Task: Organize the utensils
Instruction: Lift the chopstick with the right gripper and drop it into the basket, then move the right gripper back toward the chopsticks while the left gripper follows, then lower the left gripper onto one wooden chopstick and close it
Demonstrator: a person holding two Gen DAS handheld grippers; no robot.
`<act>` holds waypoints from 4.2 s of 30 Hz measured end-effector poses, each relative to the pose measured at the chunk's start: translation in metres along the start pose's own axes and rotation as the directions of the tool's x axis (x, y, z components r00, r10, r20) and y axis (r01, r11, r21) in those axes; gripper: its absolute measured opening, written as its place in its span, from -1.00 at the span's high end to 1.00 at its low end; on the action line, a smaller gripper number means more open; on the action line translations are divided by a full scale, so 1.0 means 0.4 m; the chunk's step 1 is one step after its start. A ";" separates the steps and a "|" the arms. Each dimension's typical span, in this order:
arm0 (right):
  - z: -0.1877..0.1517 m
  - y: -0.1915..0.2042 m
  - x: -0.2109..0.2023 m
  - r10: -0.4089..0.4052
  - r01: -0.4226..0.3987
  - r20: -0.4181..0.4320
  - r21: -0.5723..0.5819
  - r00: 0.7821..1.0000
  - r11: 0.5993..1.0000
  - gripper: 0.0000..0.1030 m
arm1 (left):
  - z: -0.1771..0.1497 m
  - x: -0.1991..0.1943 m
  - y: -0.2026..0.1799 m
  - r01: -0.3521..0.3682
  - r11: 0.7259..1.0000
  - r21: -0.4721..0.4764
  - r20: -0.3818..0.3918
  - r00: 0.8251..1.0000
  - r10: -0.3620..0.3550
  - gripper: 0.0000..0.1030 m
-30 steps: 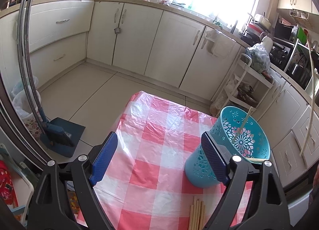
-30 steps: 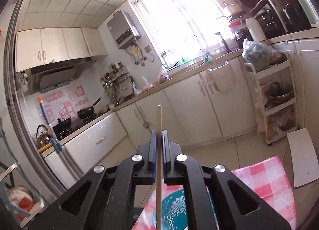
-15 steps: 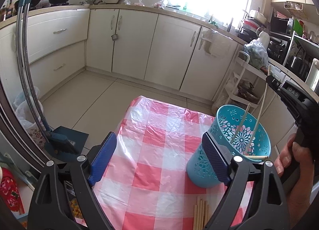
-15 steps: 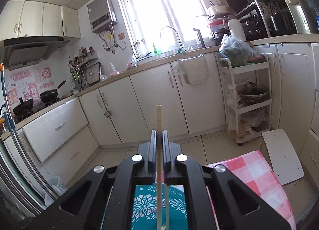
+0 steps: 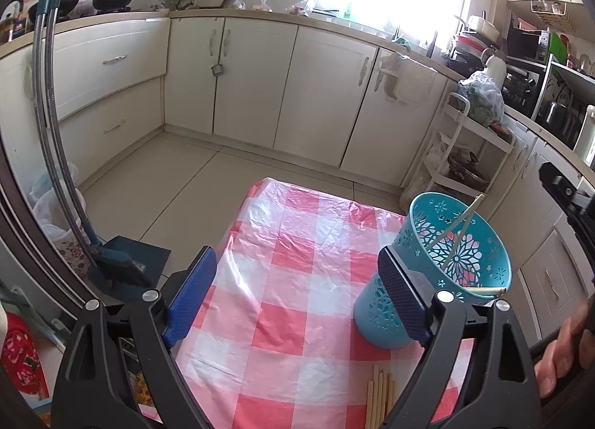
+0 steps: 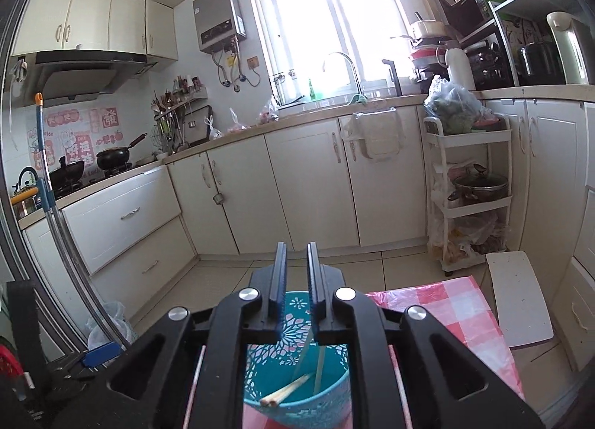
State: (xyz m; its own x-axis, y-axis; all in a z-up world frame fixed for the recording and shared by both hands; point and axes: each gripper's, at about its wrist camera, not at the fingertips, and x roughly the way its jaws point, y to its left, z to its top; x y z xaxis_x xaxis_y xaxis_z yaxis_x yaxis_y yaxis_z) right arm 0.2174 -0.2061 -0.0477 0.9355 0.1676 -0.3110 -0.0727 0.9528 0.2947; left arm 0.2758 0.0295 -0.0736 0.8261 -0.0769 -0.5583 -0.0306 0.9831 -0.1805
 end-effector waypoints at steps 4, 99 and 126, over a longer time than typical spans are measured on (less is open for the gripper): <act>-0.018 0.009 -0.066 0.015 -0.015 -0.004 -0.021 1.000 1.000 0.42 | 0.000 -0.002 0.000 -0.002 1.000 0.005 0.001 1.000 0.002 -0.65; -0.444 -0.150 0.013 -0.014 -0.013 -0.621 -0.039 0.784 0.999 0.77 | -0.358 0.107 -0.160 0.036 0.928 0.370 -0.401 0.908 0.124 -0.55; -0.448 -0.112 0.040 0.007 -0.060 -0.603 -0.068 0.797 0.996 0.76 | -0.332 0.142 -0.175 0.089 0.926 0.366 -0.374 0.926 0.059 0.90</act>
State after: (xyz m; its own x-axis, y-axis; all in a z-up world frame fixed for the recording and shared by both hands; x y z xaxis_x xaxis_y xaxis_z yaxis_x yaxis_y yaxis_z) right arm 0.1738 -0.2006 -0.2279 0.5368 0.2933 -0.7911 -0.1523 0.9559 0.2510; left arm 0.2503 -0.0658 -0.2003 0.5525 -0.0753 -0.8301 0.2510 0.9647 0.0795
